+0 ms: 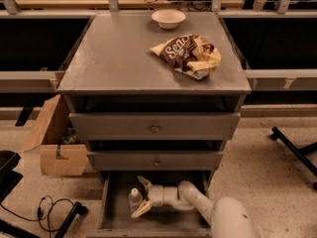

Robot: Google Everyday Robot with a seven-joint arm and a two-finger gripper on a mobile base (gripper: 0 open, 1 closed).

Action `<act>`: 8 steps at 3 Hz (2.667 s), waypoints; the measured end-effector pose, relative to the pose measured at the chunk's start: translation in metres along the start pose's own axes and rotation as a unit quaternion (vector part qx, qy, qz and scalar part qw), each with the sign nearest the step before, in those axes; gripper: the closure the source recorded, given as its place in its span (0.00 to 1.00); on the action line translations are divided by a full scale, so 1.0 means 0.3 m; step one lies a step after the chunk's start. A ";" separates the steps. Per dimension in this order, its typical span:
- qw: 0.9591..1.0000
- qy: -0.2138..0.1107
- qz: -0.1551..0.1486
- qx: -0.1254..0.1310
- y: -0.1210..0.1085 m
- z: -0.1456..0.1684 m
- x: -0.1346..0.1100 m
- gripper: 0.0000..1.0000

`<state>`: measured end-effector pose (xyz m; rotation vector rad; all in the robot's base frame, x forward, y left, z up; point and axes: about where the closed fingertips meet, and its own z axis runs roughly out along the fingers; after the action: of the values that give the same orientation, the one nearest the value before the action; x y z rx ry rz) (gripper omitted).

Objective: Place blue plastic bottle into bottom drawer

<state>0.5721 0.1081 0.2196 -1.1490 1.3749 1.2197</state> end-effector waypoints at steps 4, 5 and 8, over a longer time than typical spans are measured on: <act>0.990 0.098 0.027 -0.100 0.165 -0.176 -0.197 0.00; 0.988 0.145 0.007 -0.057 0.210 -0.317 -0.374 0.00; 0.981 0.193 -0.007 -0.004 0.343 -0.395 -0.442 0.00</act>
Offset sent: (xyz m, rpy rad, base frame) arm -0.0044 -0.0088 0.0130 -0.0629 0.0697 0.0610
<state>0.4795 0.0048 0.3712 -1.4528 1.6440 1.0263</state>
